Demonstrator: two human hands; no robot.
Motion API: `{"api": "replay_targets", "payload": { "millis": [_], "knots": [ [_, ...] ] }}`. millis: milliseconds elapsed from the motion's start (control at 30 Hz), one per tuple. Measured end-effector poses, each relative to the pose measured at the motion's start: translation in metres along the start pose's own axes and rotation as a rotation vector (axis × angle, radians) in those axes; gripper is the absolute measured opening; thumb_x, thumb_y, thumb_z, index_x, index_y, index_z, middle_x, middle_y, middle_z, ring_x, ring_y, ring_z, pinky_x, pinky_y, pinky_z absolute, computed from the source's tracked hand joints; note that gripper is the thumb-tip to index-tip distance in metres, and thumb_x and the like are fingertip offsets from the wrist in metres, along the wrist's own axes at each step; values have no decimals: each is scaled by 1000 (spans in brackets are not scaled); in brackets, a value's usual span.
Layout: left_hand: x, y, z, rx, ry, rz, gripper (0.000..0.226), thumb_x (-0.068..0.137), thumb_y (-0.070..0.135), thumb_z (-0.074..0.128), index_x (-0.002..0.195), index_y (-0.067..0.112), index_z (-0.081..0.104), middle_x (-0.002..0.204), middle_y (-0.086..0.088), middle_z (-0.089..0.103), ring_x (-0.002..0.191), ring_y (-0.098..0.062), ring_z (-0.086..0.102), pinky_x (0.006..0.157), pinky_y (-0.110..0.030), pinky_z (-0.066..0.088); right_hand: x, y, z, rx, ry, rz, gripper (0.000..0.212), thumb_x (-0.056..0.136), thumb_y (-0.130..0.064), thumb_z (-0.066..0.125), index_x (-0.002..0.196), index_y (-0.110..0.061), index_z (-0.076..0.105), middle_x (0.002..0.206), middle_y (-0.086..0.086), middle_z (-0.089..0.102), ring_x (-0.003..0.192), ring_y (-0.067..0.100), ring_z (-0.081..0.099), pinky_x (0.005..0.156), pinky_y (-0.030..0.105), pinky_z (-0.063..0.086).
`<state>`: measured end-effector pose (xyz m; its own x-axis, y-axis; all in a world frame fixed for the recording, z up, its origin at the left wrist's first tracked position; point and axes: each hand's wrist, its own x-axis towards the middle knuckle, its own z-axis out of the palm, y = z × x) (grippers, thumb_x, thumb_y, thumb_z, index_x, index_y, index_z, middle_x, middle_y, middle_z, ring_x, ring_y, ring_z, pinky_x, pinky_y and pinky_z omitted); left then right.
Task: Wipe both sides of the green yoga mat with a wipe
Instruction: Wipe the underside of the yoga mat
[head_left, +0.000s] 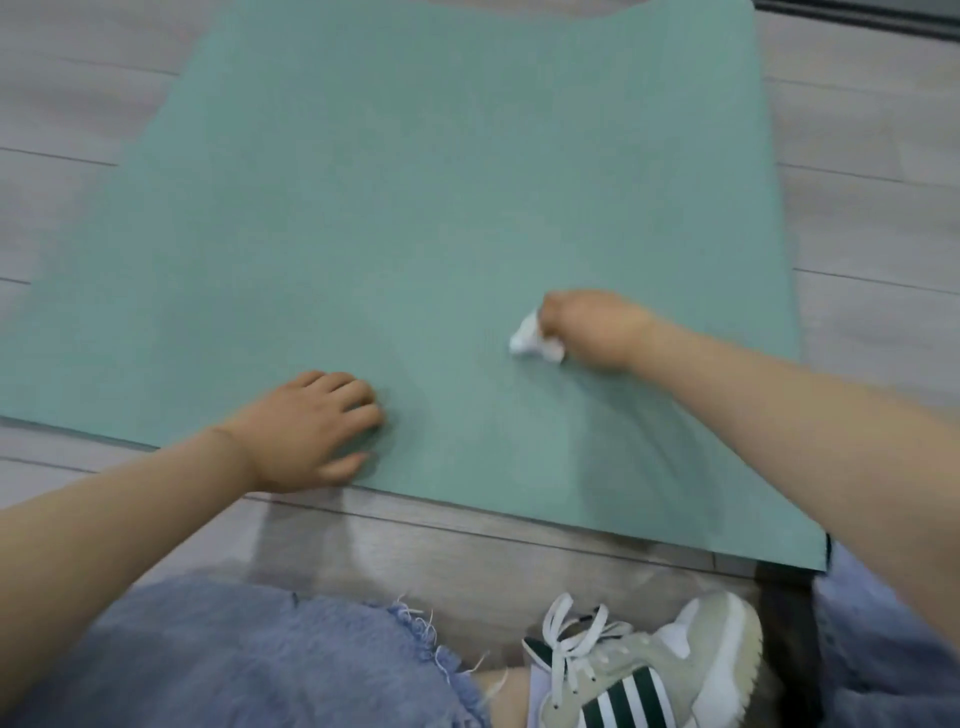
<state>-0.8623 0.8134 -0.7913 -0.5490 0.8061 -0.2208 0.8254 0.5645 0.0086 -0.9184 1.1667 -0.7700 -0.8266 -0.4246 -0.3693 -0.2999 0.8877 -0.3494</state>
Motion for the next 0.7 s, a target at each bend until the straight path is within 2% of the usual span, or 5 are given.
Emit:
{"api": "replay_targets", "payload": {
  "millis": [100,167,300,500,700],
  "knots": [
    [37,27,4,-122,28,-167,47,80,49,45,114,19,56,119,-10,60,112,-34,60,90,-42,52,33,48,-6,62,388,467,22,85,-14,60,105,-7,68,118,16,63,112,31,59,92,30,43],
    [60,46,5,-236,23,-253,62,81,52,38,131,19,56,141,-10,52,130,-36,50,105,-49,43,31,41,17,145,489,492,34,85,-11,61,119,-10,66,124,12,63,117,24,58,96,26,41],
    [92,72,11,-299,-3,-378,78,81,57,14,153,33,32,163,3,21,149,-28,19,120,-51,13,-37,-21,59,138,255,169,28,87,-7,51,111,-11,65,113,15,65,106,31,60,89,27,40],
    [113,84,14,-248,245,-476,47,80,39,41,115,18,66,121,-9,62,112,-34,57,99,-40,31,-153,-56,71,-60,-355,-31,17,82,-18,56,99,-19,57,104,2,58,92,26,58,67,25,33],
    [150,103,8,-341,135,-310,68,75,38,32,137,20,54,147,-6,49,137,-32,42,114,-50,27,-82,6,-9,102,462,334,15,85,-16,55,99,-15,58,95,14,67,88,34,62,70,36,46]
  ]
}}
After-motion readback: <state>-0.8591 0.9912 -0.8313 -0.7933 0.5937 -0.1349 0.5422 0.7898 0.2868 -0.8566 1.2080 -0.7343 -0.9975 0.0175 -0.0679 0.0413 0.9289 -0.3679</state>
